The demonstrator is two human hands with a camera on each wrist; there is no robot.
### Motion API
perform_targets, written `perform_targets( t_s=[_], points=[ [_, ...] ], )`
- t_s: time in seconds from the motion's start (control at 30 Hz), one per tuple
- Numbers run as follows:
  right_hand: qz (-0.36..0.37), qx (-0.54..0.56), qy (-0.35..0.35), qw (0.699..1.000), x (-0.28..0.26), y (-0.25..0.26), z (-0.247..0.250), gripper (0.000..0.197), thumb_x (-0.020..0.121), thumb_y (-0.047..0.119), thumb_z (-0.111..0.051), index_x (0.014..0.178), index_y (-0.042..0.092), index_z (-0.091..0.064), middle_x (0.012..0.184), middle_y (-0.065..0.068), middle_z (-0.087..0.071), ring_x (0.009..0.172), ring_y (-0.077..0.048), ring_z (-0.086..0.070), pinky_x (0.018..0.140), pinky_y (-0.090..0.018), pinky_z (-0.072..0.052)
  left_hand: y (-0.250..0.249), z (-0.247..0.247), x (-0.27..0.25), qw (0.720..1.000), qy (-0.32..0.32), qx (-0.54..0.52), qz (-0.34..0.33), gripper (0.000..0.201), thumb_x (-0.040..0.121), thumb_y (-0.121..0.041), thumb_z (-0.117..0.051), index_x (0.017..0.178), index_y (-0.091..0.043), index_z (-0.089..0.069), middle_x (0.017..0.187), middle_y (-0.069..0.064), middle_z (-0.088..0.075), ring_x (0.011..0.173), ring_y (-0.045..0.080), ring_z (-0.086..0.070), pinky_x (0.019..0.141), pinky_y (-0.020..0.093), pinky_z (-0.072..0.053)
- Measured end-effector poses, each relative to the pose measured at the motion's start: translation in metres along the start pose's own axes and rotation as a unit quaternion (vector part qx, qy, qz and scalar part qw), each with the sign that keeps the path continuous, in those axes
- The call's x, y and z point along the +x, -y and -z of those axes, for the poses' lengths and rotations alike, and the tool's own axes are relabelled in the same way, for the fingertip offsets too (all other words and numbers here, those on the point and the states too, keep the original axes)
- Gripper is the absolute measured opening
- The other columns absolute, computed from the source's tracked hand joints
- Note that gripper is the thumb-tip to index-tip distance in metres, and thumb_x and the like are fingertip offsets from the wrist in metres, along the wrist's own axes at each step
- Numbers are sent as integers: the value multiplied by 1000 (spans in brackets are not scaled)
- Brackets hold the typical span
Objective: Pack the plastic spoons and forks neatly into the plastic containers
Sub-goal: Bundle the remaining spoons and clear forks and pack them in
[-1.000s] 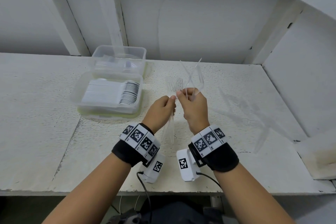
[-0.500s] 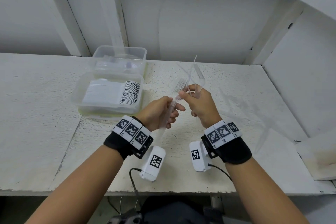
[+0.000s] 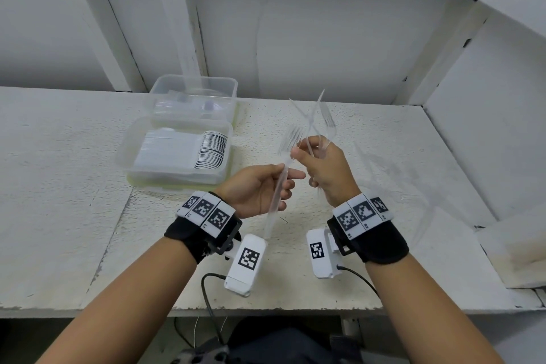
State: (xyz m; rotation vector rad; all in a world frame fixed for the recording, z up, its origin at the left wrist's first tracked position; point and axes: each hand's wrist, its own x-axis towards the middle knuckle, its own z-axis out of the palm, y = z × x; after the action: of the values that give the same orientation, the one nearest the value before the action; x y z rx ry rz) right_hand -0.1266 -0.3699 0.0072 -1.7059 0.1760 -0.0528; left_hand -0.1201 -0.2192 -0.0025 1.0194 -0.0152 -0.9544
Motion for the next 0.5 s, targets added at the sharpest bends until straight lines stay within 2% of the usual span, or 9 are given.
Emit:
perform_targets(
  t_s=[0.1, 0.2, 0.33, 0.4, 0.5],
  points=[
    [9, -50, -4, 999, -2, -1, -1, 13, 87, 24, -65, 86, 19, -53, 73, 0, -56, 47, 0, -45, 40, -20, -33, 1, -1, -2, 999, -17, 33, -16, 28, 98, -22, -34, 85, -9, -56, 63, -3, -53, 55, 8, -50, 53, 20, -46],
    [5, -93, -31, 995, -5, -4, -3, 20, 91, 33, -56, 97, 18, -44, 74, 2, -46, 57, -7, -42, 48, -22, -33, 4, -4, 1, 995, -71, 52, -48, 27, 100, -19, -32, 88, -11, -54, 57, -4, -46, 47, 6, -43, 45, 17, -37],
    [-41, -22, -33, 998, -14, -7, -8, 16, 97, 31, -41, 91, 20, -32, 69, 2, -36, 47, -8, -32, 41, -22, -27, 11, -4, 6, 984, -143, 40, -98, 24, 101, -22, -34, 94, -11, -54, 59, -4, -41, 46, 5, -39, 43, 16, -32],
    [-53, 10, -27, 998, -19, -9, -11, 13, 98, 25, -38, 86, 19, -35, 65, 1, -36, 42, -7, -30, 38, -19, -25, 13, -4, 7, 978, -167, 27, -122, 21, 101, -19, -36, 92, -11, -53, 62, -1, -41, 47, 5, -40, 43, 16, -33],
    [-39, 33, -26, 998, -25, -14, -14, 17, 98, 17, -40, 82, 18, -46, 63, 1, -45, 41, -6, -38, 37, -19, -31, 14, -4, 8, 969, -194, 15, -154, 20, 100, -14, -37, 87, -10, -52, 68, 2, -46, 53, 7, -47, 46, 17, -40]
  ],
)
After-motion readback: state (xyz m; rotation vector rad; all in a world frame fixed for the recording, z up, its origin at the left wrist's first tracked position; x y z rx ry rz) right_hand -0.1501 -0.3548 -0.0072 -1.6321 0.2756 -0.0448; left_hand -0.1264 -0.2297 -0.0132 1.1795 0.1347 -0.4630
